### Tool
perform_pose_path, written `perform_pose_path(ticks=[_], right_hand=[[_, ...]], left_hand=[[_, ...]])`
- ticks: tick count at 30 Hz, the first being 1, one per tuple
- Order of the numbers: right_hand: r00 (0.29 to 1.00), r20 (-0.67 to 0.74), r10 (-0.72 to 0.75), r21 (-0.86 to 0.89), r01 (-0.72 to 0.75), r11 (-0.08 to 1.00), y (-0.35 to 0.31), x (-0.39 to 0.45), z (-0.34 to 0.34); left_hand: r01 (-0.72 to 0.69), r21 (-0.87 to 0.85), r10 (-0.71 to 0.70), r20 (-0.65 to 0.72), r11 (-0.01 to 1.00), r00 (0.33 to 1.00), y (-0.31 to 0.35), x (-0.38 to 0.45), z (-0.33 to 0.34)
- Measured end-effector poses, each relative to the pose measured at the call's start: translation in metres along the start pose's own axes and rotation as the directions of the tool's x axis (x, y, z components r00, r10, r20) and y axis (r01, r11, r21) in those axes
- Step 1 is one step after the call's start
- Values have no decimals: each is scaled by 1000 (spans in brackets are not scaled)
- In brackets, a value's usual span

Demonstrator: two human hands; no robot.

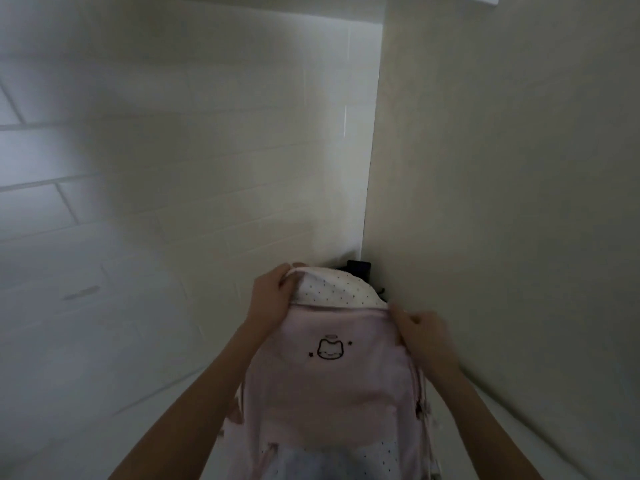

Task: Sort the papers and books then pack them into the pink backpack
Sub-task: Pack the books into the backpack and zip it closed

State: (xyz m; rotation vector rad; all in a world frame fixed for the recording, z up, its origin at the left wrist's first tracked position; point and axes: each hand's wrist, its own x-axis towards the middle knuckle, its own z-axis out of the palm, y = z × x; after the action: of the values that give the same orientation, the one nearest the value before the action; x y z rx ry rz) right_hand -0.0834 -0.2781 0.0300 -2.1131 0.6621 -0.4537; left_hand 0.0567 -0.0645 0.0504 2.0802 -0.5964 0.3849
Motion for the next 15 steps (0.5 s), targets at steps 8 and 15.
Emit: perform_pose_path(ticks=[8,15], right_hand=[[844,338,-416,284,329,900,-56,12,-11],[924,74,-375,261,345,902,-63,16,16]], left_hand=[[-38,-243,55,61,969,997,69,13,-48],[180,-375,-60,310,909,949,52,25,-60]])
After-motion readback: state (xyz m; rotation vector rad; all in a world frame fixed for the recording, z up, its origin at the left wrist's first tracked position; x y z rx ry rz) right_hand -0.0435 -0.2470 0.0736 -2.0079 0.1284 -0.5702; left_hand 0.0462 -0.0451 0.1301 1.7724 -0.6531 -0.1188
